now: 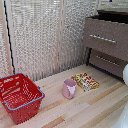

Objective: Transport the gripper mindfully toward the orange-red bowl and clasp it to elevate with ease. Ensure your robot's arm aligns efficiently with the top drawer's opening. Carefully slide the orange-red bowl into the designated spot with precision. After confirmation, withdraw the gripper gently. Close the drawer smoothly by transitioning the gripper to its handle.

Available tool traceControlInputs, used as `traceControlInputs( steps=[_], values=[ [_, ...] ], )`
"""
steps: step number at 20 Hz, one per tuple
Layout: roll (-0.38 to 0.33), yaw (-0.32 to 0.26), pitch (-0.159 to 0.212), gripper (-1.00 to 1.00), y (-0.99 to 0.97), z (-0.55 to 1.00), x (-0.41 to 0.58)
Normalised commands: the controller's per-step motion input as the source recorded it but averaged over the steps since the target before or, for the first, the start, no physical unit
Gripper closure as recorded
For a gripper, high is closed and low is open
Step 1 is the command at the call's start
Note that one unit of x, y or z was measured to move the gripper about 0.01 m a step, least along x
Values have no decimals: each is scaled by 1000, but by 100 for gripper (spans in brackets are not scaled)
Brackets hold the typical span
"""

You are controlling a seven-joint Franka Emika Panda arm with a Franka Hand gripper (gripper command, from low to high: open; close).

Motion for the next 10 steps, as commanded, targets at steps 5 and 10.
traceControlInputs(
  steps=[5, 10],
  values=[
    [-375, 70, 154, -100, 195, -24, -265],
    [-375, 56, 152, -100, 252, -86, -227]
  ],
)
